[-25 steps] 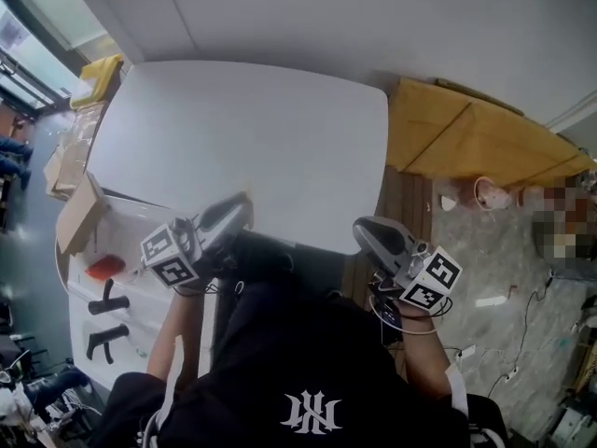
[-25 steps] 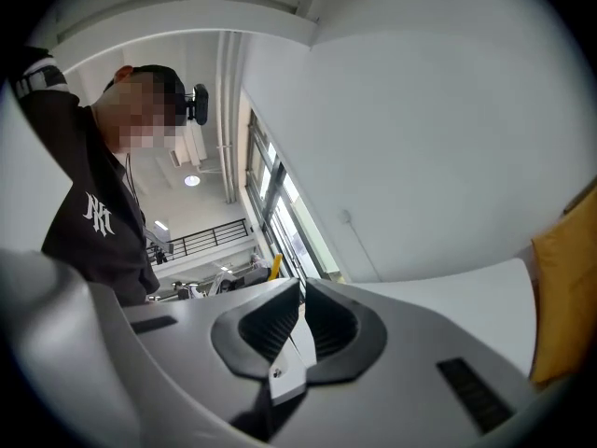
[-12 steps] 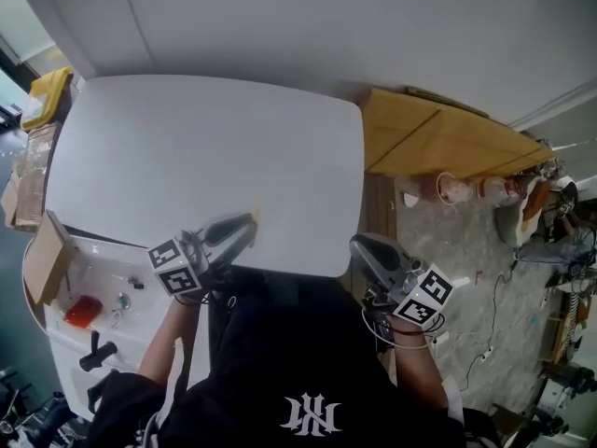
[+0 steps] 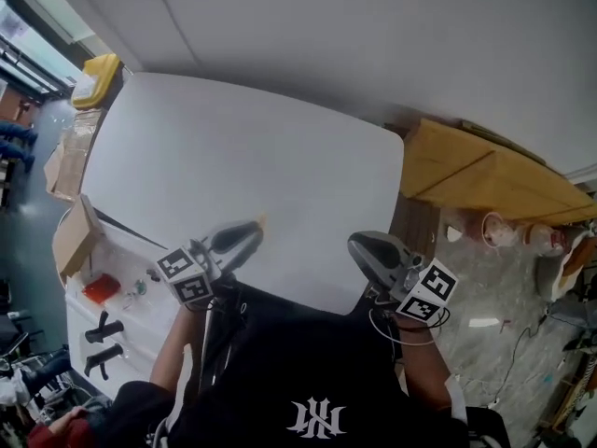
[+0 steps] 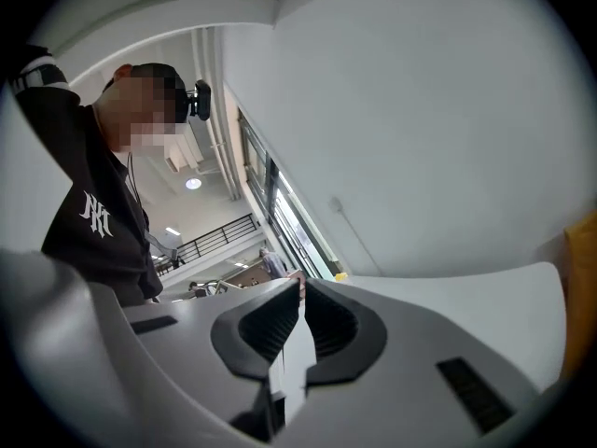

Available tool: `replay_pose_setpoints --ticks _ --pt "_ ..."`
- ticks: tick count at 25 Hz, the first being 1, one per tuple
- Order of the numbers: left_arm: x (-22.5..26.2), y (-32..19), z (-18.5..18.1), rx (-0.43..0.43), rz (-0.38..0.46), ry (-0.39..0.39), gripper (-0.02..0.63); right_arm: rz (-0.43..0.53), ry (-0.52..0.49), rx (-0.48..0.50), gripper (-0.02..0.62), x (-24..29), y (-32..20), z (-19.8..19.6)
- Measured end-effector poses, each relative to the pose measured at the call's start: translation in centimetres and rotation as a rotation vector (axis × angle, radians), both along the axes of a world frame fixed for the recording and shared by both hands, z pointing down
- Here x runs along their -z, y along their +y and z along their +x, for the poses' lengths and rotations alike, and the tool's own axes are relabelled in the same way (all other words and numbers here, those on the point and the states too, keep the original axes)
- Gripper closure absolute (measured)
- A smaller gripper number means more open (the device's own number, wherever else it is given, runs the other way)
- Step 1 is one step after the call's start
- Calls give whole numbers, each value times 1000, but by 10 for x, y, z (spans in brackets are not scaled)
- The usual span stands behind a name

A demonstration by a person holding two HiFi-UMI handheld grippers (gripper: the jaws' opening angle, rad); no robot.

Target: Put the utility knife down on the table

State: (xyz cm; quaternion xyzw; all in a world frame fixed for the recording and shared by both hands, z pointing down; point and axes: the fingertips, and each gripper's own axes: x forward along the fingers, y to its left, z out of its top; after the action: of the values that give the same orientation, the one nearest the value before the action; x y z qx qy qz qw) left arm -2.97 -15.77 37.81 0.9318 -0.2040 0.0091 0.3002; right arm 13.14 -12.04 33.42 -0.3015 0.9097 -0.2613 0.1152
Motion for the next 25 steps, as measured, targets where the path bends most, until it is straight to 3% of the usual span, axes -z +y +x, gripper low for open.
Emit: replay_pose_setpoints --ticks 5,9,14,17,25 --pt "-12 -50 5 180 2 -108 546 -30 -62 129 589 -29 -41 24" --pt "-47 -77 -23 240 10 -292 546 -78 -29 190 589 -74 -66 13" --pt "-111 -120 -41 177 51 -509 546 -108 -33 175 589 -120 -97 -6" --pt "-151 -143 -48 122 37 -586 546 -123 -47 148 589 -146 -115 -23" --pt "-217 -161 -55 12 52 -805 546 -87 -30 205 589 -181 -130 -69"
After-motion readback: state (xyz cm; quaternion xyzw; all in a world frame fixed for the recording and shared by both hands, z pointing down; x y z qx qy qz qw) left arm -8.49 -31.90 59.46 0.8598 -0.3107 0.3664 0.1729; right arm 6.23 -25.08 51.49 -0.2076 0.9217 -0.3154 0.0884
